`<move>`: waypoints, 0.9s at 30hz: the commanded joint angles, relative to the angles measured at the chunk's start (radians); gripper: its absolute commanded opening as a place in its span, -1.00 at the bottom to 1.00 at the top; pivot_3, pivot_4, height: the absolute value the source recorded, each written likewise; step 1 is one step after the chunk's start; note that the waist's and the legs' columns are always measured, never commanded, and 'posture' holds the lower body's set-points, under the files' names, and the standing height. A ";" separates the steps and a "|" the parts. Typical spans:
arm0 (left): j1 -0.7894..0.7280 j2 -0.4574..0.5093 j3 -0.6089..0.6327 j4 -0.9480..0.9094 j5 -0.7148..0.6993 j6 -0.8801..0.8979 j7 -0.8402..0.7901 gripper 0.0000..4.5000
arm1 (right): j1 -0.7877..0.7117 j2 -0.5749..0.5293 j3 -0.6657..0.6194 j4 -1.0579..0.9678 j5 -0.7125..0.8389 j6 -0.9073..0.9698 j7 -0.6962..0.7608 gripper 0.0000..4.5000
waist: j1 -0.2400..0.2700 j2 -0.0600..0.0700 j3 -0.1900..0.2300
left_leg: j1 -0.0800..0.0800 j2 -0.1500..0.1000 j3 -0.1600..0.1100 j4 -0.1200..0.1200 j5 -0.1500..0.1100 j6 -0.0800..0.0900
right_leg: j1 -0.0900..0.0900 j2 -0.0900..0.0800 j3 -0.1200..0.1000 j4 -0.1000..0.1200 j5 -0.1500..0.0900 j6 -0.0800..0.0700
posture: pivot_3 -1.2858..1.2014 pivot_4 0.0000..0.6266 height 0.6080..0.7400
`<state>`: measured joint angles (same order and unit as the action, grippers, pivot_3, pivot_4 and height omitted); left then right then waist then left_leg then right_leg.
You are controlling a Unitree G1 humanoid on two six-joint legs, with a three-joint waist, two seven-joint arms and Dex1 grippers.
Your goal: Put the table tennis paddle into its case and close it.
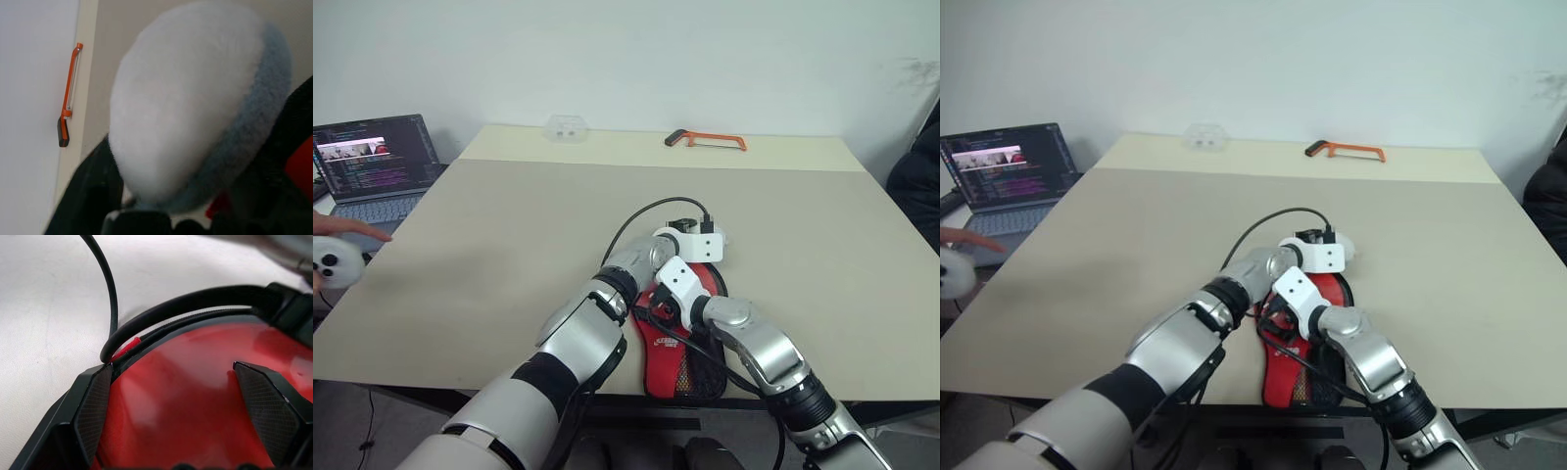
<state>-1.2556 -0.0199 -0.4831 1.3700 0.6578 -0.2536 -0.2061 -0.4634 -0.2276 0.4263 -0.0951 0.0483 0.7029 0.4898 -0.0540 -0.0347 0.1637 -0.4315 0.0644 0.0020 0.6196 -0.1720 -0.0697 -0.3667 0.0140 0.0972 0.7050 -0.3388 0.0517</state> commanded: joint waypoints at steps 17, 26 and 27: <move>0.076 0.394 0.342 -0.507 -0.554 -0.029 -0.891 0.99 | 0.066 -0.260 -0.057 0.131 -0.030 -0.077 0.171 0.91 | 0.015 0.003 -0.001 | -0.001 0.000 0.002 -0.006 0.000 0.000 | 0.003 -0.002 -0.001 -0.009 0.000 0.000 | 0.03 -0.52 1.00; 0.467 0.560 0.441 -1.150 -0.917 0.483 -1.103 0.99 | 0.171 -0.505 -0.355 -0.322 0.300 0.061 0.414 0.91 | 0.021 0.004 0.006 | -0.002 0.000 -0.001 -0.008 0.000 0.000 | 0.007 -0.003 -0.003 -0.015 0.001 -0.002 | 0.03 -0.52 1.00; 0.528 0.568 0.427 -1.202 -0.906 0.491 -1.082 0.99 | 0.149 -0.539 -0.399 -0.367 0.358 0.105 0.440 0.91 | 0.021 0.005 0.008 | -0.001 0.000 -0.002 -0.008 0.000 0.000 | 0.007 -0.002 -0.003 -0.014 0.002 -0.004 | 0.03 -0.52 1.00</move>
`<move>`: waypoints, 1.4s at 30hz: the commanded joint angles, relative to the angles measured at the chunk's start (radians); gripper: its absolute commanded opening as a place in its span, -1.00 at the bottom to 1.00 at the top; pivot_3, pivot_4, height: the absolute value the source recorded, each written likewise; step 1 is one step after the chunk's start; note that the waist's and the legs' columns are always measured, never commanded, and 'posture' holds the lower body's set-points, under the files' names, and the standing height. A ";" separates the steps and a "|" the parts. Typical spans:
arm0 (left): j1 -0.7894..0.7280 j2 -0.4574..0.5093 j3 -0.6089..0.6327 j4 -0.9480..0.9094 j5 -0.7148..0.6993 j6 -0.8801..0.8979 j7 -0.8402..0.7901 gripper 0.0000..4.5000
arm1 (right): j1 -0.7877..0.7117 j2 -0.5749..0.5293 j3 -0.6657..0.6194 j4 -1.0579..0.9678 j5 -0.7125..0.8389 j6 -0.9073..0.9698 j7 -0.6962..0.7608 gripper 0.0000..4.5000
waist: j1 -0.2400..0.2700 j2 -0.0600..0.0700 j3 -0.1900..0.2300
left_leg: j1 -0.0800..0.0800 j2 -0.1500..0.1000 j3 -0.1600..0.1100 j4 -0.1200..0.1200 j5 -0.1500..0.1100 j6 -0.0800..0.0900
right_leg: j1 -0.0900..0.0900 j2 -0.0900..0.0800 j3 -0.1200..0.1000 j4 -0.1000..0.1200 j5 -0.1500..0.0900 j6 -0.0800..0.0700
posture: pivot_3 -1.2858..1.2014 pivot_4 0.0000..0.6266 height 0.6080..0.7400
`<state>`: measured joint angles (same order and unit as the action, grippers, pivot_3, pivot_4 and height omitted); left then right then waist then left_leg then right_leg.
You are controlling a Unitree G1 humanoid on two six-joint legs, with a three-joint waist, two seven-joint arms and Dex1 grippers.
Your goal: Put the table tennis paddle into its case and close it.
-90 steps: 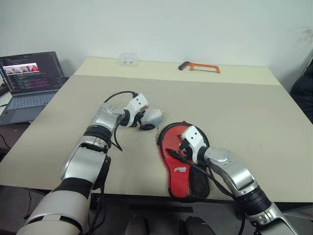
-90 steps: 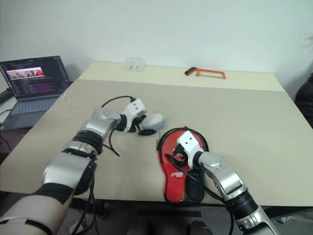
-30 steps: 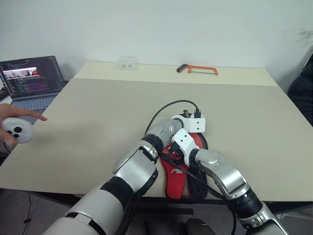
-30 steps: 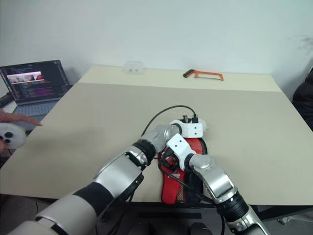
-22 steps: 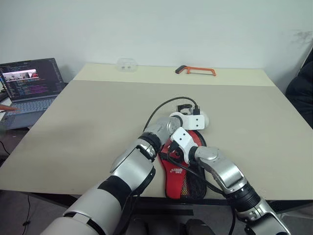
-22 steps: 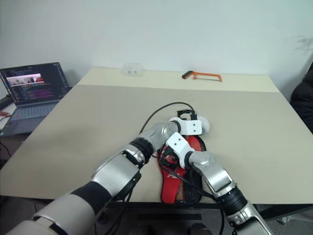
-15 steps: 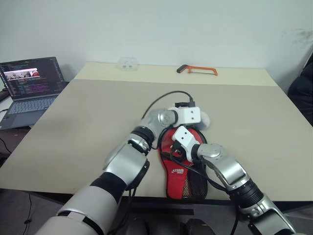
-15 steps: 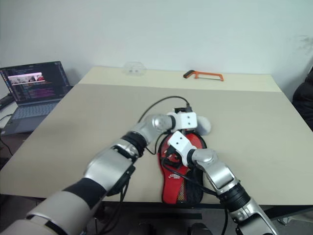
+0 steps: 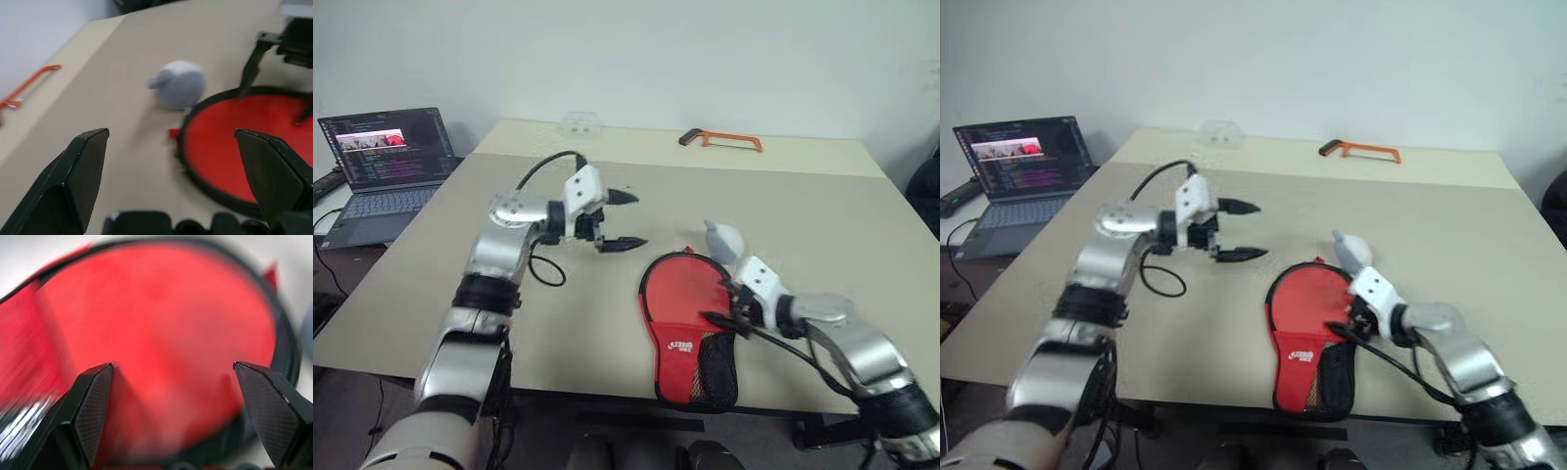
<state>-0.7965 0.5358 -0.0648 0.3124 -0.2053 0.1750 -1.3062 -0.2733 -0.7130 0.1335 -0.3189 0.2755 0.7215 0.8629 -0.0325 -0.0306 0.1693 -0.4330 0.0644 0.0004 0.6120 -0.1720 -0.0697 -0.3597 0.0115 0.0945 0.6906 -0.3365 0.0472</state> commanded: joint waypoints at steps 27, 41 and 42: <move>0.425 -0.280 -0.185 -0.322 0.100 0.370 0.678 0.99 | -0.612 0.282 0.010 0.753 -0.139 -0.063 -0.233 0.91 | -0.012 -0.002 0.009 | -0.004 -0.001 0.002 -0.001 0.001 0.002 | -0.009 0.000 0.003 0.005 0.002 -0.001 | 0.03 -0.52 1.00; 0.333 -0.369 -0.183 -0.276 0.035 0.475 0.666 1.00 | -0.667 0.336 -0.032 0.910 -0.182 -0.139 -0.286 -0.34 | -0.014 -0.001 0.008 | -0.001 -0.001 0.002 -0.001 0.002 0.003 | -0.008 0.000 0.003 0.007 0.002 -0.001 | 0.03 -0.52 1.00; 0.329 -0.370 -0.184 -0.271 0.033 0.479 0.665 1.00 | -0.669 0.336 -0.033 0.916 -0.184 -0.143 -0.287 -0.44 | -0.014 -0.001 0.008 | -0.001 -0.001 0.002 -0.001 0.002 0.003 | -0.008 0.000 0.003 0.007 0.002 -0.001 | 0.03 -0.52 1.00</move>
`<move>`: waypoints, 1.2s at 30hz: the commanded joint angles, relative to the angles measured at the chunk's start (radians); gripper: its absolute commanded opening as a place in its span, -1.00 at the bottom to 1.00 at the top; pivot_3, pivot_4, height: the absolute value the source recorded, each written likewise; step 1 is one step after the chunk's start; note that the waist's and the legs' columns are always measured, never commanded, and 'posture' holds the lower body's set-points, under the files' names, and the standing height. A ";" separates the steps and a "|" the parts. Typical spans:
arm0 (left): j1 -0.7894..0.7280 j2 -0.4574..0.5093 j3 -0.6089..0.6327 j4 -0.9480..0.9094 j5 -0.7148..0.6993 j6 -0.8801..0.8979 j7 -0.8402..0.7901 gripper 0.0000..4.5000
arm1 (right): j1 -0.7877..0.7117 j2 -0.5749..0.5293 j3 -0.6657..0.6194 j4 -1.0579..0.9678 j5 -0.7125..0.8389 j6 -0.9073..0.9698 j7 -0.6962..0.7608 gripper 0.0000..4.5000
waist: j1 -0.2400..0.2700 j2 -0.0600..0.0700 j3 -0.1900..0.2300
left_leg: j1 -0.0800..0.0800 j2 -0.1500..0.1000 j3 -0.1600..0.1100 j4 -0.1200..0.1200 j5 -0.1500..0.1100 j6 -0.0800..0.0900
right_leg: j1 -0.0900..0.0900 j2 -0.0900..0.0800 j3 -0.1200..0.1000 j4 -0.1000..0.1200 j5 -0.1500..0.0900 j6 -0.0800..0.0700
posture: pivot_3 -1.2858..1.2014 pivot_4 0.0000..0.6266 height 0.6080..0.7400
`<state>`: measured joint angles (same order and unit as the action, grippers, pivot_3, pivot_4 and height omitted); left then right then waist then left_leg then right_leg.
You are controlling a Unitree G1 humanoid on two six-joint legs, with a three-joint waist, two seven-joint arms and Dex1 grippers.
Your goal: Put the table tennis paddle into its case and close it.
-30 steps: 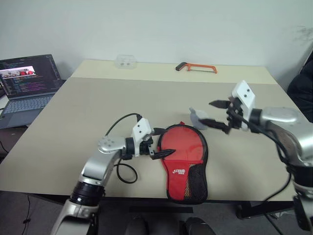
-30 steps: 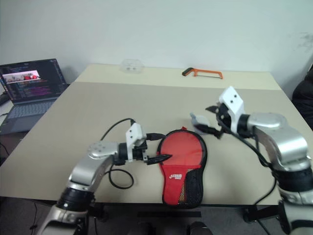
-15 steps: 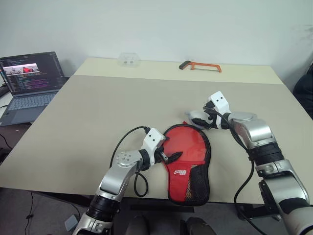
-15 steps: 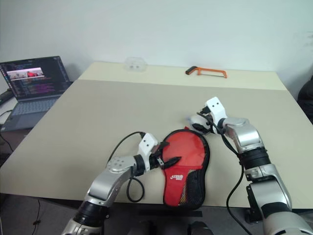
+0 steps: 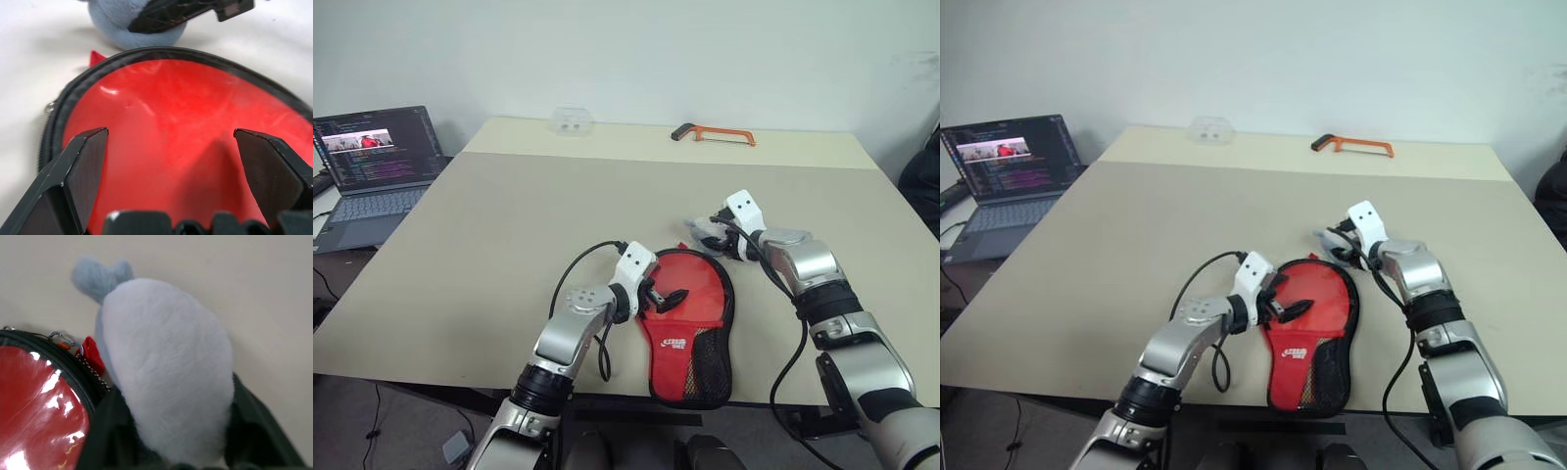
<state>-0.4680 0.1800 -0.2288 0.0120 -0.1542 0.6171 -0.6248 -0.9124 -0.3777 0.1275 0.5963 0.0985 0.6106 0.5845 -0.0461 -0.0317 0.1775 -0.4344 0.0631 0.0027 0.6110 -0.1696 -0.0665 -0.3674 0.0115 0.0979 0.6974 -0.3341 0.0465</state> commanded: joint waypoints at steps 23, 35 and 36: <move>0.035 -0.062 0.041 0.197 -0.069 0.157 0.073 1.00 | -0.191 -0.084 -0.059 0.335 -0.084 -0.295 -0.072 -0.83 | -0.004 0.003 -0.002 | 0.011 0.000 -0.001 0.000 0.000 0.000 | 0.014 0.000 -0.001 -0.004 0.000 0.001 | 0.03 -0.52 1.00; 0.028 -0.025 0.031 0.203 -0.071 0.159 0.054 1.00 | 0.050 -0.311 -0.041 0.100 -0.096 -0.213 0.143 -0.83 | -0.001 0.007 -0.005 | 0.012 0.000 -0.001 -0.003 -0.001 0.000 | 0.019 -0.001 -0.002 -0.013 0.000 0.002 | 0.03 -0.52 1.00; 0.024 -0.023 0.028 0.208 -0.071 0.158 0.052 1.00 | 0.107 -0.348 -0.040 0.021 -0.090 -0.188 0.186 -0.83 | 0.002 0.009 -0.006 | 0.012 -0.001 -0.001 -0.003 -0.001 -0.001 | 0.019 -0.001 -0.002 -0.015 0.000 0.003 | 0.03 -0.52 1.00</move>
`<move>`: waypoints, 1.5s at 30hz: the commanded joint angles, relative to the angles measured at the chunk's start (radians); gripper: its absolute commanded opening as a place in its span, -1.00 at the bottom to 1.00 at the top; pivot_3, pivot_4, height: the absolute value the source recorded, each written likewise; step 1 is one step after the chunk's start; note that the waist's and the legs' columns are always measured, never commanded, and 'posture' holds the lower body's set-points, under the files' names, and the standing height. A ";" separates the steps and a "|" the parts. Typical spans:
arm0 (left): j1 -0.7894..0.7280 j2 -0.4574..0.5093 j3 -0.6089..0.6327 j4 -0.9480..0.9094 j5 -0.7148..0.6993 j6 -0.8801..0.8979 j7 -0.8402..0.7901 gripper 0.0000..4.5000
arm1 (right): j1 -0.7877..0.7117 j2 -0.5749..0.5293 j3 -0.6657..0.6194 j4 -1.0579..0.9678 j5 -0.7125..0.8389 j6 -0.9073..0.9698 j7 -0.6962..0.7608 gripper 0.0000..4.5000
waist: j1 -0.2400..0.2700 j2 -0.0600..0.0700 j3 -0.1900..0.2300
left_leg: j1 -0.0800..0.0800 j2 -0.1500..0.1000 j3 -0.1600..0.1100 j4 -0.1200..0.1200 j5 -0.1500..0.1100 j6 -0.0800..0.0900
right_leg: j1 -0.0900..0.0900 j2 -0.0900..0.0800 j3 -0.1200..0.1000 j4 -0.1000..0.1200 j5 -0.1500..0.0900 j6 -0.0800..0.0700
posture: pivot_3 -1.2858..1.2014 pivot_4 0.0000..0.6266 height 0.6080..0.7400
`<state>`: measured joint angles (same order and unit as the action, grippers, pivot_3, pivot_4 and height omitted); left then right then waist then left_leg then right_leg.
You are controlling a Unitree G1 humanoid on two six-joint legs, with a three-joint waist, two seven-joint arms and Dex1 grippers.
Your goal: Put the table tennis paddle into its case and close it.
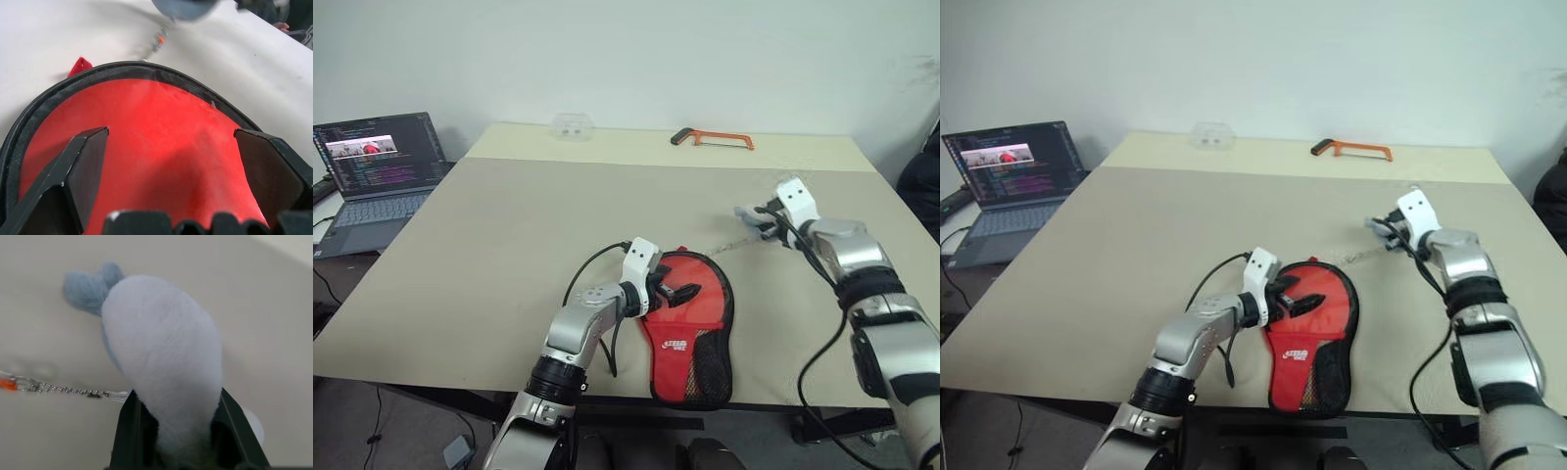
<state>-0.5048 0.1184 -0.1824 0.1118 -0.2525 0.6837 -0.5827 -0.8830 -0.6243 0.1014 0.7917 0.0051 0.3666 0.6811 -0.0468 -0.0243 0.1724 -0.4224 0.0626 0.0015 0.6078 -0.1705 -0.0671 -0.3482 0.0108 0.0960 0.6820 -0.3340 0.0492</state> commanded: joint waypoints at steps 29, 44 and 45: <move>-0.020 0.105 -0.128 0.172 0.055 0.113 -0.113 1.00 | 1.051 -0.469 0.001 -1.454 0.422 -0.034 0.736 -0.85 | -0.003 0.000 -0.014 | 0.007 -0.001 -0.003 0.000 -0.004 -0.003 | 0.003 -0.001 0.000 -0.007 -0.005 0.002 | 0.03 -0.52 1.00; 0.000 0.131 -0.121 0.115 0.047 0.157 -0.087 1.00 | 0.937 -0.426 0.065 -1.402 0.437 0.021 0.672 -0.85 | -0.004 -0.007 -0.018 | 0.007 0.000 -0.003 0.000 -0.007 -0.003 | 0.003 0.000 0.000 -0.007 -0.007 0.000 | 0.03 -0.52 1.00; 0.000 0.129 -0.114 0.111 0.043 0.156 -0.082 1.00 | 0.905 -0.421 0.041 -1.362 0.445 0.037 0.657 -0.85 | -0.005 -0.008 -0.018 | 0.007 0.000 -0.003 0.000 -0.007 -0.003 | 0.003 0.000 0.001 -0.007 -0.007 0.000 | 0.03 -0.52 1.00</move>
<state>-0.5702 0.2327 -0.2678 0.1483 -0.2335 0.7390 -0.6822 0.0531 -1.0494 0.2027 -0.6021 0.4210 0.3872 1.3498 -0.0515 -0.0319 0.1546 -0.4148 0.0628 -0.0012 0.6078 -0.1778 -0.0703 -0.3451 0.0107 0.0968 0.6748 -0.3410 0.0497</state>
